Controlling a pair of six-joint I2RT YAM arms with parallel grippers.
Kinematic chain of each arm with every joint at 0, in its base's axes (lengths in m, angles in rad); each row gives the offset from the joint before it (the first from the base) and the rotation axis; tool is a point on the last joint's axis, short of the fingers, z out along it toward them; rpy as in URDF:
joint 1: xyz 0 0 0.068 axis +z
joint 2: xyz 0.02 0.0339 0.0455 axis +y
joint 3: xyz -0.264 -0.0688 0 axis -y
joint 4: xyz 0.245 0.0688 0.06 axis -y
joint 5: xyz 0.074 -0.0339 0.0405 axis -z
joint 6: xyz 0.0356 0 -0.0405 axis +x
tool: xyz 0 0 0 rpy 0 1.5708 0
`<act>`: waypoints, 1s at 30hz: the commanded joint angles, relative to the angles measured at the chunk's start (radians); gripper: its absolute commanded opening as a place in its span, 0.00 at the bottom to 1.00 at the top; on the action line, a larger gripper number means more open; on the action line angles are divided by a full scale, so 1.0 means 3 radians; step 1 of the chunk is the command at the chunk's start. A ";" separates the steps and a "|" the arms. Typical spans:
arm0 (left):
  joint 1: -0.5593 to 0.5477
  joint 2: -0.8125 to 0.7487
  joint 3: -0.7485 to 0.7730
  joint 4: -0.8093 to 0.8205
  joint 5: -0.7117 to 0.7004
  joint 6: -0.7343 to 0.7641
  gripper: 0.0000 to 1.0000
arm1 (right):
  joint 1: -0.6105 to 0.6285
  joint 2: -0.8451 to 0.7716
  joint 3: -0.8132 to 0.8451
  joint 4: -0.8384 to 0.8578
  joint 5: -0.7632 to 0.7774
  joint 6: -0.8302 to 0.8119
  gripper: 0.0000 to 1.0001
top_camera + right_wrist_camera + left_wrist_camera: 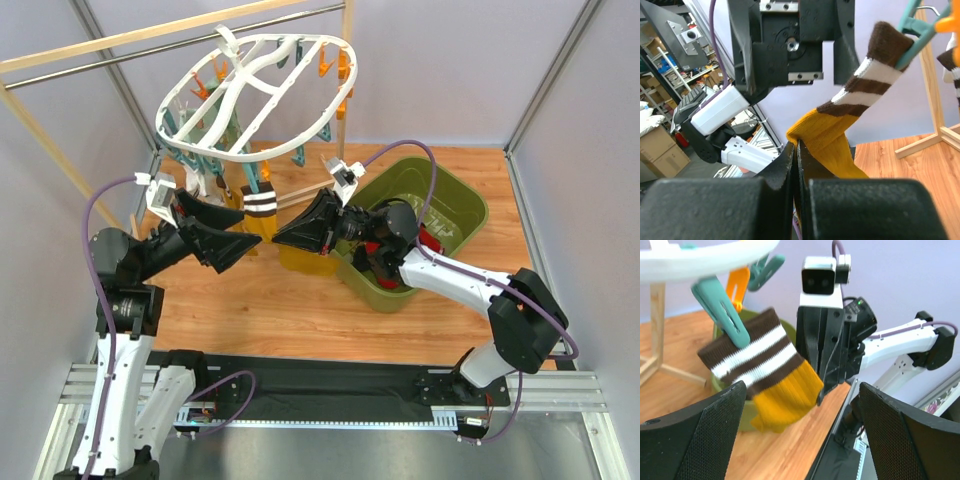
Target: Remove the socks clipped to the hanger
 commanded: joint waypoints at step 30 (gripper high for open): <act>0.0381 0.1240 -0.0382 0.4133 0.0086 -0.2333 0.77 | -0.0047 -0.0120 0.0223 0.0284 -0.0782 0.0262 0.00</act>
